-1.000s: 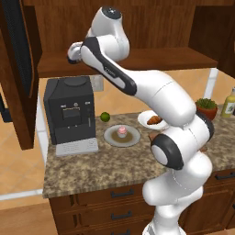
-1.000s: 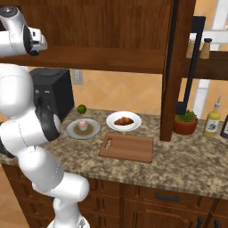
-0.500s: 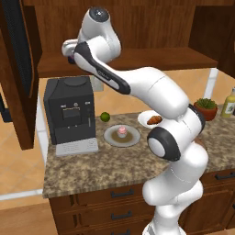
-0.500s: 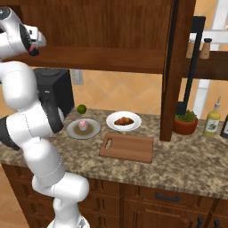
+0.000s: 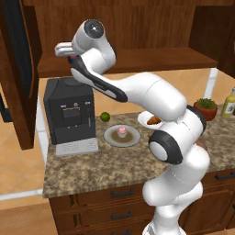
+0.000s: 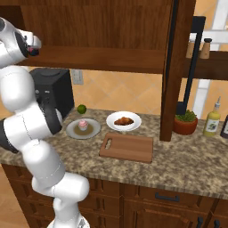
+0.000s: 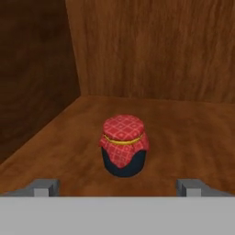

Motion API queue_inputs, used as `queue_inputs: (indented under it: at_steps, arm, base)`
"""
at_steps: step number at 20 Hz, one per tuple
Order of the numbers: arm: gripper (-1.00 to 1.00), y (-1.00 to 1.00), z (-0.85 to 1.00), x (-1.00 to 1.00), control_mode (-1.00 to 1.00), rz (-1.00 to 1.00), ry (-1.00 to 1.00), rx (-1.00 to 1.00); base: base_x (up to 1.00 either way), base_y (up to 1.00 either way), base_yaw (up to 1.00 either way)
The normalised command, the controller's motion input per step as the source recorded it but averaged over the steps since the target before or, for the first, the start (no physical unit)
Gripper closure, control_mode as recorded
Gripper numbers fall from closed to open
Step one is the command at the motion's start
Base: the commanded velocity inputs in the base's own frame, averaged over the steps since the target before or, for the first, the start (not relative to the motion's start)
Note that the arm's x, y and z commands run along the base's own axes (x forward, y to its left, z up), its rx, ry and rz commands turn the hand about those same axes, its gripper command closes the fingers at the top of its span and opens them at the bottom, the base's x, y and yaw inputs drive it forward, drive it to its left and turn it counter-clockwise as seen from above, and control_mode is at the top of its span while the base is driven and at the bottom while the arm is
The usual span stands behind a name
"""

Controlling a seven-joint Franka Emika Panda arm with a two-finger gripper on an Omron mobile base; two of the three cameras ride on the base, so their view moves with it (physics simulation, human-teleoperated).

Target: From the different types of pastries on the counter, select a croissant and place it on the cutting board. Then retrieve a jar of jam from the cabinet and place it alongside the croissant on the cutting board.

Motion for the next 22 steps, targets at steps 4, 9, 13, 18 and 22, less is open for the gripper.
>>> queue_inputs:
  at_steps: [4, 9, 13, 18, 22]
  arm:
    - [-1.0, 0.0, -0.06, 0.17, -1.0, -0.02, 0.0, 0.01]
    - [-1.0, -0.01, 0.0, 0.14, -1.0, 0.0, 0.01, 0.0]
    - [-1.0, 0.0, 0.0, 0.2, -1.0, 0.0, 0.03, 0.0]
    - [-1.0, 0.14, 0.0, 0.19, -1.0, -0.04, 0.0, -0.01]
    - [-1.0, 0.0, 0.0, 0.2, -1.0, 0.0, 0.0, 0.0]
  base:
    - [0.0, 0.0, 0.0]
    - [0.0, 0.0, 0.0]
    - [0.0, 0.0, 0.0]
    - [0.0, 0.0, 0.0]
    - [0.0, 0.0, 0.0]
